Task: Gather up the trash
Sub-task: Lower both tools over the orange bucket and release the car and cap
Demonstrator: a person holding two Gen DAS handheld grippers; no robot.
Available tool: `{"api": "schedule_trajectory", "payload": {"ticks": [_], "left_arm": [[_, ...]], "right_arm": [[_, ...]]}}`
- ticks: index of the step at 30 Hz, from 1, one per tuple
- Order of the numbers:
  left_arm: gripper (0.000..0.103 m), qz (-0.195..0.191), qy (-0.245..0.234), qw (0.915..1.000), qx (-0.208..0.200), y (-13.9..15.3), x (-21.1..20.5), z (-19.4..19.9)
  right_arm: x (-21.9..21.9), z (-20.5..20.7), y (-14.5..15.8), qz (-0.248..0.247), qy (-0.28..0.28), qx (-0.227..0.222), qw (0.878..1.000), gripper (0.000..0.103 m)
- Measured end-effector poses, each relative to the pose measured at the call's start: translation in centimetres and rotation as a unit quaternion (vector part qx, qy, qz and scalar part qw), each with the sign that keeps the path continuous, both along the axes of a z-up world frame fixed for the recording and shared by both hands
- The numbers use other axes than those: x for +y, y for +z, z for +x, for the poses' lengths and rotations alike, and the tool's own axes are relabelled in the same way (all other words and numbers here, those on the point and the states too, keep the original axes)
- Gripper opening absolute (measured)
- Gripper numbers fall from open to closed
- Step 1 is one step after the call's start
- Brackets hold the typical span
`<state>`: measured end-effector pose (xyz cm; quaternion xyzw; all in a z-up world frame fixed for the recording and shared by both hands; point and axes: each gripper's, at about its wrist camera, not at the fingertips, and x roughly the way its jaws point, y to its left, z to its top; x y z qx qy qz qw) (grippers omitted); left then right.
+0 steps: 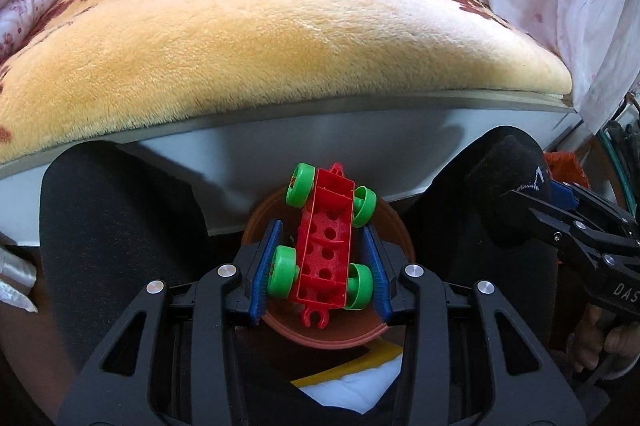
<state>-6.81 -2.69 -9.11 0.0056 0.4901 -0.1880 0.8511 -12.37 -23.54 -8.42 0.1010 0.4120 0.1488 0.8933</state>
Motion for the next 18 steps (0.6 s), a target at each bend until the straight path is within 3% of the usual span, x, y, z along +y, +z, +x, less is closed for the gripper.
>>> {"api": "schedule_trajectory", "payload": {"ticks": [4,5,6,7,9,18], "left_arm": [[0.039,0.001,0.0,1.0,0.001,-0.1,-0.2,0.0],[0.039,0.004,-0.001,1.0,0.002,-0.2,-0.2,0.0],[0.046,0.011,0.0,0.9999,0.004,-0.3,-0.3,0.1],[0.066,0.02,0.004,0.9998,0.007,-0.5,-0.4,0.2],[0.079,0.022,0.016,0.9996,0.008,-0.6,0.1,0.3],[0.079,-0.015,0.04,0.9991,0.006,-0.1,1.6,0.7]], "right_arm": [[0.1,0.1,0.0,0.0,-0.001,0.002,1.0,0.057],[0.1,0.1,0.0,-0.001,0.0,0.003,1.0,0.062],[0.1,0.2,-0.1,-0.001,-0.001,0.006,1.0,0.066],[0.0,0.2,-0.1,0.002,-0.002,0.005,1.0,0.068],[-0.4,0.3,0.0,0.007,-0.011,0.003,1.0,0.068],[-2.2,0.4,1.1,0.021,-0.036,-0.015,0.999,0.068]]}}
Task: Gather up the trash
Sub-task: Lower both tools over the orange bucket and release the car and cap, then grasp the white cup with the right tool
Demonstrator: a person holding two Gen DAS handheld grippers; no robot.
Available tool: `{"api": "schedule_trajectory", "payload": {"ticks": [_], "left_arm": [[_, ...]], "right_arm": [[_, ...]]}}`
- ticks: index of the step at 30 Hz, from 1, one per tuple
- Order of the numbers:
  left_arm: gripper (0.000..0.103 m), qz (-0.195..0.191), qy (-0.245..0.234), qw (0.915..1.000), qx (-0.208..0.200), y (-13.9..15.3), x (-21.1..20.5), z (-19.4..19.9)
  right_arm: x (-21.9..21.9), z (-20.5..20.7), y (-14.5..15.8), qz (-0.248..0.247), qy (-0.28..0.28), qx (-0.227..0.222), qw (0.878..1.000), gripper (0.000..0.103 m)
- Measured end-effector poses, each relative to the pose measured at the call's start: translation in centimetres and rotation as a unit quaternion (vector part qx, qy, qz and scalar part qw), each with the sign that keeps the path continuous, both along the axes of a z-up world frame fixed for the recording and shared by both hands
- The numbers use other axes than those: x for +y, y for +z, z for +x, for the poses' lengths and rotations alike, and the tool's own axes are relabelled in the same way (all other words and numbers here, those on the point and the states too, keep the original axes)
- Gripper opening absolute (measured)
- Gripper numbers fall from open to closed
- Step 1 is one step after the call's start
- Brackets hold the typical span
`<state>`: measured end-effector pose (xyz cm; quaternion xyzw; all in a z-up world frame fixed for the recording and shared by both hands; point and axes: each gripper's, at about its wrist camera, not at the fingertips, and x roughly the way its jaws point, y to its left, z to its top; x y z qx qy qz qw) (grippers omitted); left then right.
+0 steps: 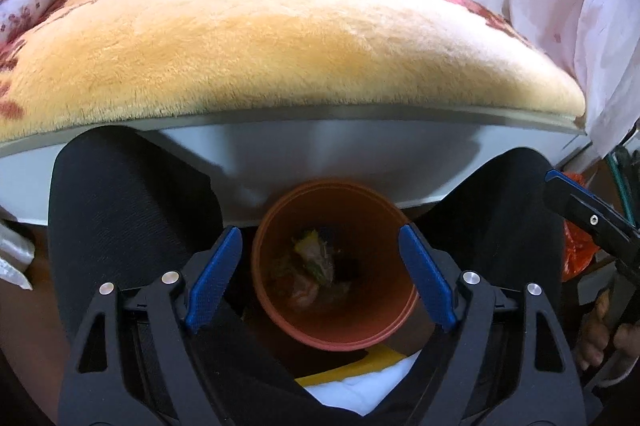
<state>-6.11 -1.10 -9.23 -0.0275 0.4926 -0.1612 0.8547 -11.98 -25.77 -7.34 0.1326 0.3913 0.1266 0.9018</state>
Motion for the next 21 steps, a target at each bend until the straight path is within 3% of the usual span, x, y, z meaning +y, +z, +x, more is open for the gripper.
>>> {"api": "schedule_trajectory", "payload": {"ticks": [10,14,21], "left_arm": [[0.08,0.004,0.004,0.9981,-0.062,2.6,0.4,0.2],[0.085,0.009,0.015,0.9958,-0.09,4.0,0.8,1.6],[0.088,-0.002,0.047,0.9912,-0.124,5.7,1.7,5.1]], "right_arm": [[-0.4,3.7,3.5,-0.016,0.01,-0.036,0.999,0.068],[-0.7,7.9,5.6,-0.024,0.014,-0.05,0.998,0.068],[-0.7,19.6,8.4,-0.025,0.005,-0.043,0.999,0.068]]}}
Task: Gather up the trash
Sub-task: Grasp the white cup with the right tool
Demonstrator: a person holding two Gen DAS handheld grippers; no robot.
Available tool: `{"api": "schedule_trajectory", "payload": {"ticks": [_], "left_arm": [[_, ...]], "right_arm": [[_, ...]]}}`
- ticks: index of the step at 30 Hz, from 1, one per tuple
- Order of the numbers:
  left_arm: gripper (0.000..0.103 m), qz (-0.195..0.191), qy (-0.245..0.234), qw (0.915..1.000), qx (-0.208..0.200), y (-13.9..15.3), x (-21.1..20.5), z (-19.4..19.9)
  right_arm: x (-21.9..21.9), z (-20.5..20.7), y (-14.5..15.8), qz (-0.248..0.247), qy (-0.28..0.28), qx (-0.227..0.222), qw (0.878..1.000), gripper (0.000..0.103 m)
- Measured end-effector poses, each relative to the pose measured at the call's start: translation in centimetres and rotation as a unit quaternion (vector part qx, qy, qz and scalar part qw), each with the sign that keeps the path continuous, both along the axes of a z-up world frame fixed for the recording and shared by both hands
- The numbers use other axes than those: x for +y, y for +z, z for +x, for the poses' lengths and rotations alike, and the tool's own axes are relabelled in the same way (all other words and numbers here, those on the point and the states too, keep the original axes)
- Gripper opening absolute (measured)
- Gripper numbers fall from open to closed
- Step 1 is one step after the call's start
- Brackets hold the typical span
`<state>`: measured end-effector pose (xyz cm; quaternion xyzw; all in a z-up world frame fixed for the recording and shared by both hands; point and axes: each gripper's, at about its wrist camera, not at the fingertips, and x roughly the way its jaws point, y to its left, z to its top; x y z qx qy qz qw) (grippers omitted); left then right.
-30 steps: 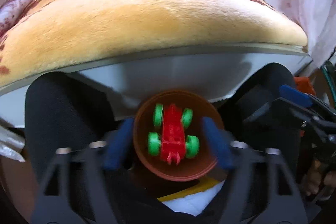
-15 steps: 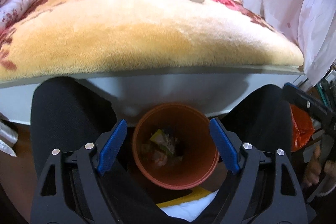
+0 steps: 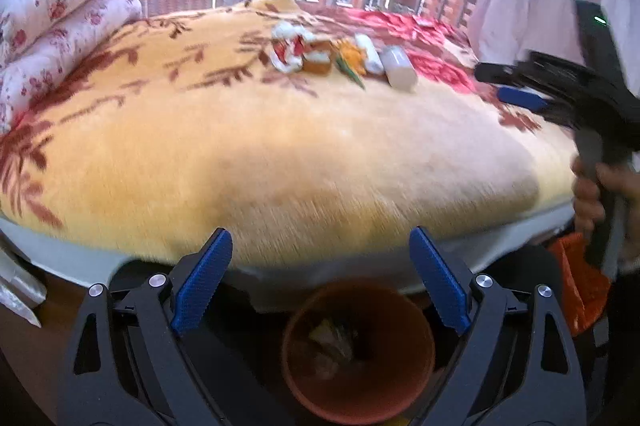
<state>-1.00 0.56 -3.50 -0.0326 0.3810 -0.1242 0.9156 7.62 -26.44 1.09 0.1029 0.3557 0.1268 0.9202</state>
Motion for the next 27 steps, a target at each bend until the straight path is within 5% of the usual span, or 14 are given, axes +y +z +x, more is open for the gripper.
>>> {"api": "schedule_trajectory", "payload": {"ticks": [10,17,23,27], "left_arm": [[0.089,-0.015,0.026,0.9995,0.006,-0.1,1.2,3.5],[0.09,-0.017,0.038,0.9991,0.0,-0.2,2.1,4.7],[0.09,-0.019,0.038,0.9991,0.003,0.0,2.6,6.1],[0.09,-0.013,0.029,0.9994,0.013,0.7,2.5,9.0]], "right_arm": [[-0.9,15.4,-2.7,0.033,-0.035,0.108,0.993,0.068],[0.2,22.4,-6.6,0.025,-0.043,0.218,0.975,0.047],[0.5,22.0,-6.9,0.021,-0.051,0.19,0.98,0.046],[0.2,17.6,-5.0,0.018,-0.032,0.139,0.99,0.046]]}}
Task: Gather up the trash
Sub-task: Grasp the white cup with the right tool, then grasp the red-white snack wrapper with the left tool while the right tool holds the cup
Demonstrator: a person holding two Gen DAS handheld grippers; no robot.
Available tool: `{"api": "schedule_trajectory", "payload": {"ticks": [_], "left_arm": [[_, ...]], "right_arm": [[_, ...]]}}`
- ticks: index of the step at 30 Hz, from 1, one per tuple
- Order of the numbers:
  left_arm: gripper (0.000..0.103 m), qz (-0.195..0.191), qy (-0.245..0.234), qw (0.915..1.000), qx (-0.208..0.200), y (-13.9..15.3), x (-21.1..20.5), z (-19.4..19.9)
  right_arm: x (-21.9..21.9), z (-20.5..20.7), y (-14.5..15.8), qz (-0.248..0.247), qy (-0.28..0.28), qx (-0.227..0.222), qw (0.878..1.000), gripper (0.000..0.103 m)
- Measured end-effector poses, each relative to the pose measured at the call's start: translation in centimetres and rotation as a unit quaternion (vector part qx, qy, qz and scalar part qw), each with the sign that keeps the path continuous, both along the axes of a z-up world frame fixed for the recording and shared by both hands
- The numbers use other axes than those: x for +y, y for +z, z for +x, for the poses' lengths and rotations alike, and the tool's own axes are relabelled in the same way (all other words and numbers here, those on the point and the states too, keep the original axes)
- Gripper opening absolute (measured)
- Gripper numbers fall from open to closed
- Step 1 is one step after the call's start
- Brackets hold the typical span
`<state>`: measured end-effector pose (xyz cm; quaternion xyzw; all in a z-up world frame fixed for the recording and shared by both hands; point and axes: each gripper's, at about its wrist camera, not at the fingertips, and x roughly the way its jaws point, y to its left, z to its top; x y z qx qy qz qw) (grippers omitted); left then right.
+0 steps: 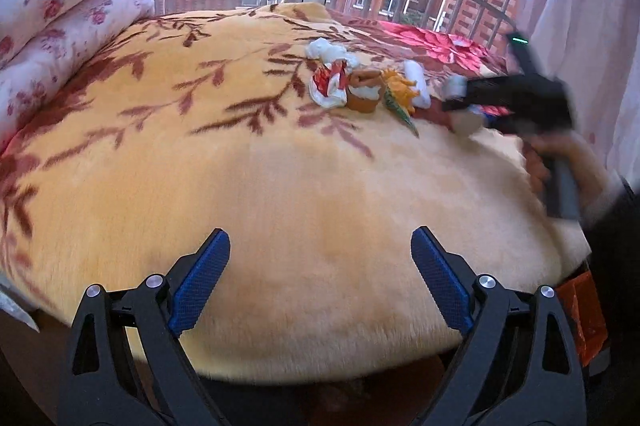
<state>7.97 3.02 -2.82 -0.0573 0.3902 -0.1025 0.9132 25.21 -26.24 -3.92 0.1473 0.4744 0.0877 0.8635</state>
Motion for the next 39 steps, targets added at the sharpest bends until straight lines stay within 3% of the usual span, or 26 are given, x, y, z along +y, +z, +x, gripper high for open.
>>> {"api": "schedule_trajectory", "payload": {"ticks": [8,11,14,18,23,26,27,29,30,34,39], "left_arm": [[0.09,0.021,0.014,0.9995,0.017,1.5,-1.3,11.2],[0.09,0.039,0.004,0.999,0.024,1.3,-2.3,14.4],[0.09,0.059,-0.002,0.9977,0.033,1.0,-3.0,17.7],[0.09,0.075,-0.01,0.994,0.079,-0.7,-3.2,21.9],[0.09,0.073,-0.026,0.9922,0.098,-2.1,-3.6,24.3],[0.09,0.094,-0.032,0.9907,0.092,-2.8,-4.6,24.3],[0.086,0.095,-0.036,0.9911,0.086,-2.8,-4.8,24.1],[0.061,0.088,-0.058,0.992,0.07,-2.6,-5.2,23.5],[0.031,0.086,-0.067,0.9916,0.069,-2.5,-5.4,23.5],[0.027,0.105,-0.071,0.9908,0.049,-2.5,-6.1,22.6],[0.027,0.074,-0.049,0.9954,0.037,-1.0,-5.1,19.8]], "right_arm": [[-0.7,-13.4,4.3,-0.004,0.04,-0.127,0.991,0.046],[-1.3,-16.5,4.9,0.005,0.041,-0.147,0.988,0.046],[-2.0,-18.0,4.7,0.022,0.039,-0.153,0.987,0.047],[-2.5,-19.2,4.1,0.028,0.034,-0.15,0.988,0.047],[-2.8,-19.2,3.3,0.028,0.026,-0.144,0.989,0.047],[-2.9,-19.5,3.2,0.032,0.022,-0.143,0.989,0.047],[-2.9,-19.6,3.3,0.032,0.021,-0.144,0.989,0.047],[-2.7,-19.7,3.4,0.029,0.022,-0.147,0.988,0.047],[-2.6,-19.6,3.5,0.029,0.022,-0.148,0.988,0.047],[-2.1,-19.7,3.7,0.029,0.024,-0.151,0.988,0.047],[-1.5,-20.1,3.9,0.027,0.037,-0.15,0.988,0.047]]}}
